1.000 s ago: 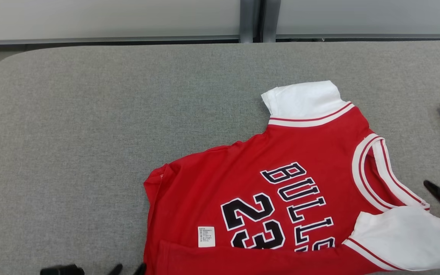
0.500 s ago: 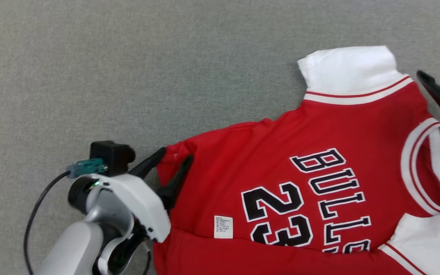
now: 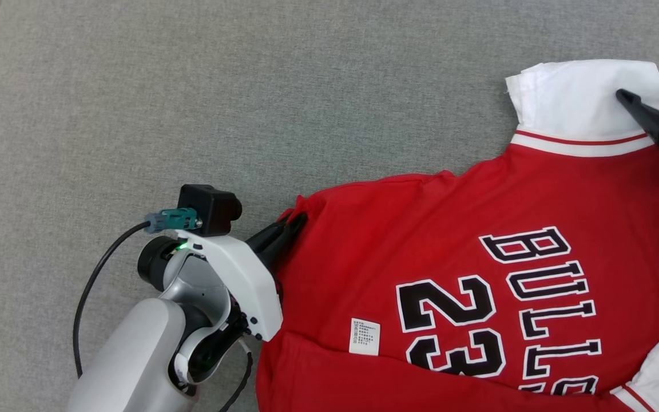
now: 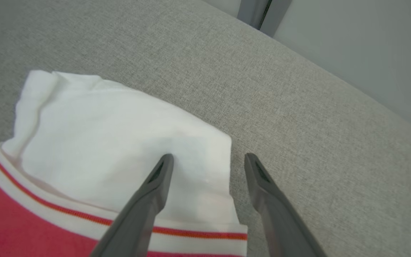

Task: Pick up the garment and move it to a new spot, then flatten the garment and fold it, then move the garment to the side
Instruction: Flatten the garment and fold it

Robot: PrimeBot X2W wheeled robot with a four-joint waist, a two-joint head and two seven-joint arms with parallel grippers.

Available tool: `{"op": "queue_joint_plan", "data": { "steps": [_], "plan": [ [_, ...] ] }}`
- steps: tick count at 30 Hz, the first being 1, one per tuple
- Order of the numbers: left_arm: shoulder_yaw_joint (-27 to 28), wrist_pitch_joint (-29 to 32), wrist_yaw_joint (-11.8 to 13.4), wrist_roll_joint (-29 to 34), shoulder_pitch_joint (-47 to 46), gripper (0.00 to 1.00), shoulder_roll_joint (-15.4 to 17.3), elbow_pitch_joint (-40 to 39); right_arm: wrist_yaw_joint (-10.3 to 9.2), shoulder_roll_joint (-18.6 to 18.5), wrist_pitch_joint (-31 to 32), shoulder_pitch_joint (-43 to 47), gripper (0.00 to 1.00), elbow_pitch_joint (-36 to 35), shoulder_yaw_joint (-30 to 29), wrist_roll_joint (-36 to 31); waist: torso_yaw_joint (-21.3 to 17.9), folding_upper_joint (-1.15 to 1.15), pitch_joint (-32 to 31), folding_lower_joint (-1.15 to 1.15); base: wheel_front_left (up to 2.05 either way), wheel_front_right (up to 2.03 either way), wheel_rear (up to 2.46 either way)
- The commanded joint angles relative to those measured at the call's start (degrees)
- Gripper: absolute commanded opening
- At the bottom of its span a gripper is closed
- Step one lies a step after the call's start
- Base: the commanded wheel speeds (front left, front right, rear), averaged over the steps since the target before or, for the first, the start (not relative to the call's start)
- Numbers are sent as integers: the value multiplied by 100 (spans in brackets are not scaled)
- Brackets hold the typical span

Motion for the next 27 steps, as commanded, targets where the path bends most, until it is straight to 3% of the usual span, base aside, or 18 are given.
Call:
{"op": "queue_joint_plan", "data": {
  "steps": [1,7,8,9,27],
  "plan": [
    [-35,-26,-40,-18,-109,0,-36,86,-2,48,73,-65,100,114,64,61,48,0,26,0,0,0,0],
    [-62,-183,-111,-45,-291,0,-181,283,-2,249,63,-141,100,420,347,185,170,0,49,0,0,0,0],
    [-47,-252,-118,-82,-337,0,-227,352,-2,286,-4,-153,16,578,557,147,211,0,23,0,0,0,0],
    [-35,-283,-116,-84,-346,0,-243,370,-2,313,-51,-173,0,626,586,202,216,0,18,0,0,0,0],
    [630,-826,88,-563,94,0,-175,308,-2,-124,-1740,7,0,472,257,565,-134,0,-368,0,0,0,0]
  ]
}}
